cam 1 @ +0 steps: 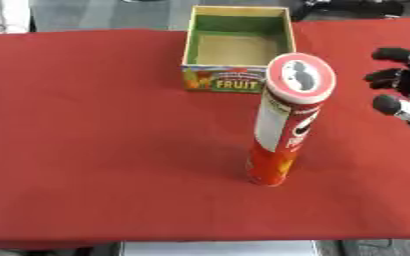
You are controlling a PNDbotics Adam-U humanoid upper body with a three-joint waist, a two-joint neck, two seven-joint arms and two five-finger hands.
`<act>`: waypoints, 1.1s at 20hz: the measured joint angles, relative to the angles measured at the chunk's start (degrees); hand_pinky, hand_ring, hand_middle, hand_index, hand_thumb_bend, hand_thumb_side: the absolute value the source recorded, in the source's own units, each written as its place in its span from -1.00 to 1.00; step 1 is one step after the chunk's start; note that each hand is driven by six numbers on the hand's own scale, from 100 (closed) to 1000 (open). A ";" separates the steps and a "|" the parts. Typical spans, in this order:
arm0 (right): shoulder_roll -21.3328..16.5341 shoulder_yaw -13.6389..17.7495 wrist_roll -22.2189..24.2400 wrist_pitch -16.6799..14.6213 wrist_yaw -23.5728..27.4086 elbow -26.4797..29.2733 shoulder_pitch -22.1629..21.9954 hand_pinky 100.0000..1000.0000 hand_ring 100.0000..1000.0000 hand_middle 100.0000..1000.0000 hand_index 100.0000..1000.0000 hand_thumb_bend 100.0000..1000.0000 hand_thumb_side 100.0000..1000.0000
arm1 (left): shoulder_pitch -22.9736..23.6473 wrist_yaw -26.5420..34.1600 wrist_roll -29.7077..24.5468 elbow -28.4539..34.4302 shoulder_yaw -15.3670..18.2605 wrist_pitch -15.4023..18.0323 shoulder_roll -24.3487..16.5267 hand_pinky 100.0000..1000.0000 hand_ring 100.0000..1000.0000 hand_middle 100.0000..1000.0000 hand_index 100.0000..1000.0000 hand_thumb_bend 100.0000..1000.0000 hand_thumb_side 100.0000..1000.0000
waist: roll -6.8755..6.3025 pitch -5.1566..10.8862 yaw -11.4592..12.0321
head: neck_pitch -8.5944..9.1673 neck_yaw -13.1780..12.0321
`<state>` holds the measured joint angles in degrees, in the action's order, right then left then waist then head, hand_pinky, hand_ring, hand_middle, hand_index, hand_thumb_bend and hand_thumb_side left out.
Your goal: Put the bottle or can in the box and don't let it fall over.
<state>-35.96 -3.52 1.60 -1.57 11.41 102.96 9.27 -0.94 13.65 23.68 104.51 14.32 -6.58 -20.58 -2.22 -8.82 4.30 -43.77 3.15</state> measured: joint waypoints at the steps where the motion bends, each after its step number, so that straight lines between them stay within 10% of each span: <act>1: -0.04 -0.19 0.35 -0.15 0.02 0.00 -0.02 0.42 0.39 0.67 0.69 1.00 -0.02 | 0.00 0.00 0.00 0.00 0.00 0.00 0.00 0.37 0.57 0.44 0.52 -0.21 0.46 | 0.00 0.00 0.01 | 0.00 0.00; 22: 0.01 -4.85 8.84 -1.80 0.19 -0.04 1.93 0.44 0.42 0.71 0.72 1.00 -0.02 | -0.04 0.00 -0.41 0.00 -0.04 0.00 0.00 0.37 0.58 0.44 0.52 -0.22 0.46 | 0.08 0.00 0.73 | 0.00 0.20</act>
<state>-35.95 -8.37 10.44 -3.37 11.60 102.91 11.20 -0.98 13.66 23.27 104.51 14.28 -6.57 -20.58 -2.14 -8.82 5.03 -43.78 3.35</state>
